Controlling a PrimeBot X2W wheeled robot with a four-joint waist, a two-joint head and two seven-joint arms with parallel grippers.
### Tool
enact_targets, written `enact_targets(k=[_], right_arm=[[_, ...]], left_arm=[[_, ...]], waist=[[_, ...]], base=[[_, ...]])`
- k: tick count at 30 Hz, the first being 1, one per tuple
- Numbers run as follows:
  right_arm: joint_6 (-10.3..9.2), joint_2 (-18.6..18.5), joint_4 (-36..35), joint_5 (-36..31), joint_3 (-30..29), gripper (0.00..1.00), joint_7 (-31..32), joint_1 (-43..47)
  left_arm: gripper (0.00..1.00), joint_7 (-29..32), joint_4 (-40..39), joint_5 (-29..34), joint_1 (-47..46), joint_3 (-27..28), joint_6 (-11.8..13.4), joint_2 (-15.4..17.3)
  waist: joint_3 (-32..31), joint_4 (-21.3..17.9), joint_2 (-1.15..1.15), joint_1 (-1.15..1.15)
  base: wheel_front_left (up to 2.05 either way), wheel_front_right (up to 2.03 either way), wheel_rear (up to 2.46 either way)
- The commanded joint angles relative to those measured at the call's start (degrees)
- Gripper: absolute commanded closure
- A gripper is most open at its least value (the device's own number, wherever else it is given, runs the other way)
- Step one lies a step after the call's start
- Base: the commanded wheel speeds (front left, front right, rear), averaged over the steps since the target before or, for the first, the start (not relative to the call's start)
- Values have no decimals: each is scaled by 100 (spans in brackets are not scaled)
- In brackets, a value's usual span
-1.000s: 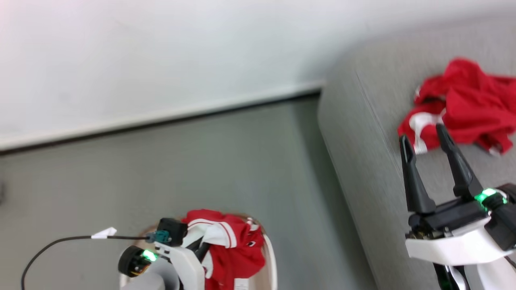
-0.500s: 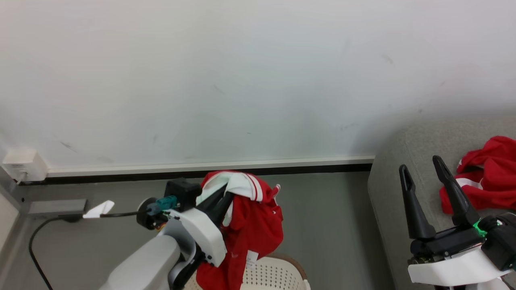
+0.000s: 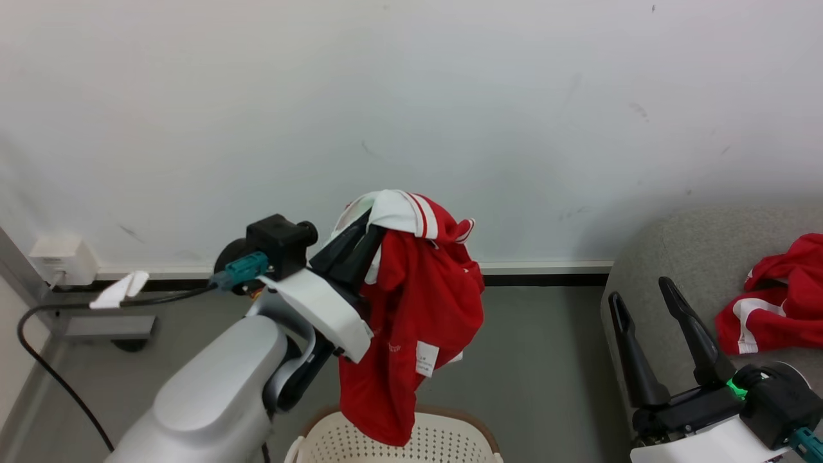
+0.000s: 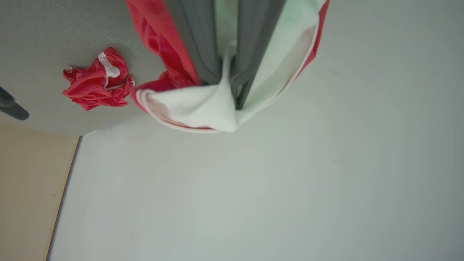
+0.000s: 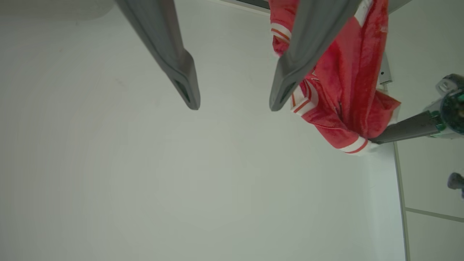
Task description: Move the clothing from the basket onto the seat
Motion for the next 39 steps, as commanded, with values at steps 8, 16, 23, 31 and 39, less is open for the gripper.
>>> enact_targets(k=[8,16,23,31,39], right_arm=[[-13,-45,64,92,257,0,6,-65],[-13,-156,402,245,1074,0,6,-330],[-13,-238,1197,422,1843,0,7,-854],[-13,-25,2242,416,2199,0,7,-1434],[-13,137,3004,463,2133,0,6,-1829]], left_arm=[[100,122,-289,36,-230,41,147,86],[100,149,-312,34,-292,-8,171,24],[100,168,-372,52,-380,-121,134,-156],[100,195,-469,90,-366,-328,46,-355],[100,292,-628,83,-292,-631,-91,-620]], waist=[[47,-34,0,0],[45,-24,0,0],[97,147,0,0],[95,414,0,0],[10,946,0,0]], base=[[0,0,0],[0,0,0],[0,0,0],[0,0,0],[0,0,0]])
